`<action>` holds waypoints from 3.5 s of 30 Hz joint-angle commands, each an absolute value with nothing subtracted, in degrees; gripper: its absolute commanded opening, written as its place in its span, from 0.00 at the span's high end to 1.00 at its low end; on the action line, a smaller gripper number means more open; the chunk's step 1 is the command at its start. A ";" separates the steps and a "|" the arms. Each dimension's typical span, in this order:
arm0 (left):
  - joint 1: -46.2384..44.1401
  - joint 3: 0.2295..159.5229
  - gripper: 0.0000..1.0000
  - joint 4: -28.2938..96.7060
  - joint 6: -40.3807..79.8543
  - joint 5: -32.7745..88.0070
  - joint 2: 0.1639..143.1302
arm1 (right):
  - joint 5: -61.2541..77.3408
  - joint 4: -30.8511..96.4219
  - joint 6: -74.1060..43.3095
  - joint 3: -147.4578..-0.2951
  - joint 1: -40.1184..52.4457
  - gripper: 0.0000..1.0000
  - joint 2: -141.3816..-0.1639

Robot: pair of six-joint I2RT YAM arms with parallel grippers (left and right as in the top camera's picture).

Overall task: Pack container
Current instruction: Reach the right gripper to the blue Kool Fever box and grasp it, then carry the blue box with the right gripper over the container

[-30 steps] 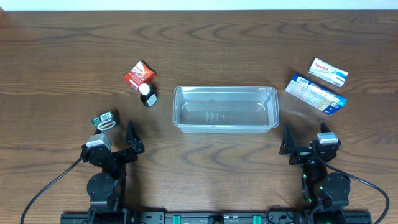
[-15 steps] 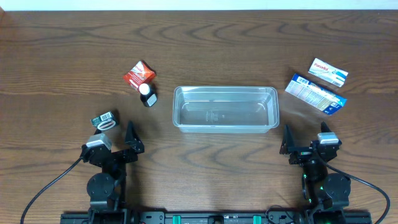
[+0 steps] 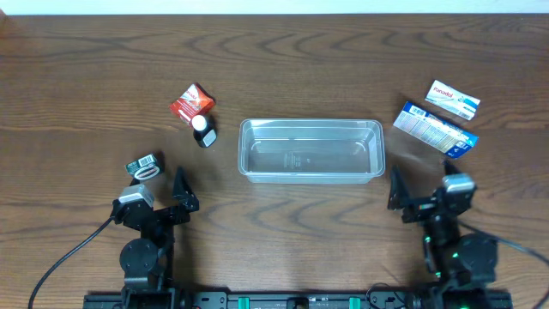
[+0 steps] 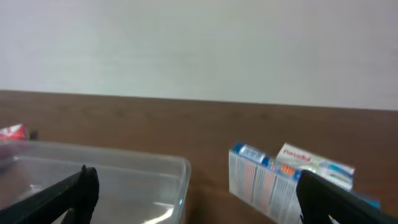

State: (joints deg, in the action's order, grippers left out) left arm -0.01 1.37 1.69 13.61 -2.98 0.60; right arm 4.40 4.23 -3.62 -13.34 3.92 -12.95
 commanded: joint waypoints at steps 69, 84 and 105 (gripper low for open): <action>0.03 0.23 0.02 4.01 14.06 -3.66 0.21 | -0.73 55.29 -40.60 -83.57 -8.99 0.99 -108.42; 0.03 0.23 0.02 4.01 14.04 -3.66 0.21 | 12.32 52.12 -34.96 -83.59 -7.86 0.99 -82.43; 0.03 0.23 0.02 4.01 14.04 -3.66 0.21 | 3.38 55.88 -34.65 -83.55 23.24 0.99 -60.40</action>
State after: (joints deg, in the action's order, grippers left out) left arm -0.01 1.50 1.93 13.74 -3.01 0.58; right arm 6.17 56.73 -35.42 -83.20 21.12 -59.66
